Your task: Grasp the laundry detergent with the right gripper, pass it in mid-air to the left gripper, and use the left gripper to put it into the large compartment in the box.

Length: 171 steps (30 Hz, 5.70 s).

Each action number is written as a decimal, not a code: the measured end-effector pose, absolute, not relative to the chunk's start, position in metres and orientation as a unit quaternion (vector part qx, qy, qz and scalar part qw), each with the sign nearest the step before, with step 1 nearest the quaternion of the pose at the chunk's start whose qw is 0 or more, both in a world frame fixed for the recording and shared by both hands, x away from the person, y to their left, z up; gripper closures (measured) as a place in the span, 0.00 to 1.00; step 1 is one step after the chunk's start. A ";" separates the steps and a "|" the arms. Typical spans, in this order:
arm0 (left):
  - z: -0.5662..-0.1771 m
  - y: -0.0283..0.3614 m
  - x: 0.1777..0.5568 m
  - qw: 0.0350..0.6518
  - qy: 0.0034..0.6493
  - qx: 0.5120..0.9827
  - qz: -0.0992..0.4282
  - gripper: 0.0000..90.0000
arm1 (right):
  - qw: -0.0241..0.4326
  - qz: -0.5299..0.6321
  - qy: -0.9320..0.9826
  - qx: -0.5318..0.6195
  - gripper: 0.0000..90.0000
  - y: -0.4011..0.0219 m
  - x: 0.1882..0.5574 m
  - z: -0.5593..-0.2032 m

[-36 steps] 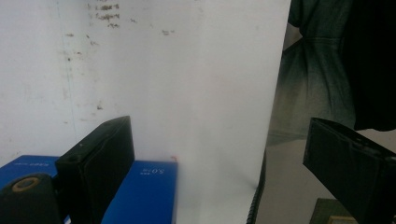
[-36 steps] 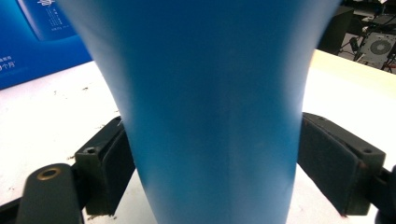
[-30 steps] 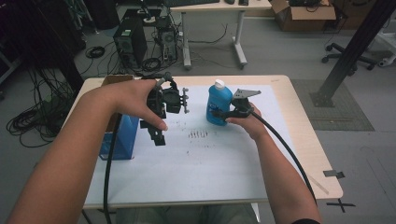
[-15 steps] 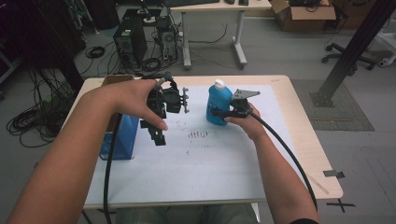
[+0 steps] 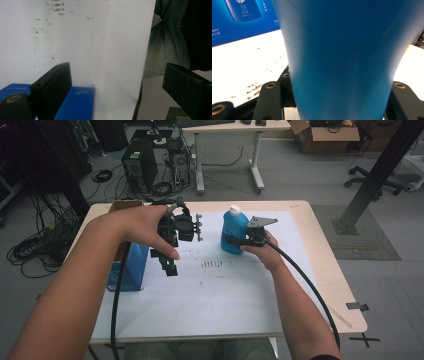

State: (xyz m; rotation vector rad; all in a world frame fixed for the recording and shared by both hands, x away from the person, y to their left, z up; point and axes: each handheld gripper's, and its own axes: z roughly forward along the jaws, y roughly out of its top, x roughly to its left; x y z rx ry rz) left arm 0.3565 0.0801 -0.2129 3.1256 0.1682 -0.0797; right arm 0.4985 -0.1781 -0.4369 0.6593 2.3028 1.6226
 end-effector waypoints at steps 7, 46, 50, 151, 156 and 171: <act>-0.212 0.080 0.356 0.005 0.053 0.998 -0.026 0.10 | 0.126 0.557 0.786 0.237 0.49 -0.179 0.498 -0.436; -0.197 0.078 0.359 0.015 0.059 0.998 -0.022 0.08 | 0.057 0.579 0.809 0.088 0.50 -0.213 0.461 -0.302; -0.196 0.078 0.360 0.015 0.058 0.998 -0.022 0.08 | 0.048 0.575 0.814 0.073 0.50 -0.215 0.454 -0.294; -0.181 0.025 0.351 0.003 0.031 1.000 0.002 0.05 | -0.031 0.578 0.811 -0.086 0.50 -0.110 0.377 -0.355; -0.182 0.024 0.351 0.002 0.032 0.999 0.005 0.05 | -0.032 0.577 0.811 -0.087 0.50 -0.103 0.377 -0.356; -0.187 0.019 0.351 -0.003 0.035 0.999 0.017 0.05 | -0.030 0.580 0.809 -0.088 0.50 -0.091 0.378 -0.350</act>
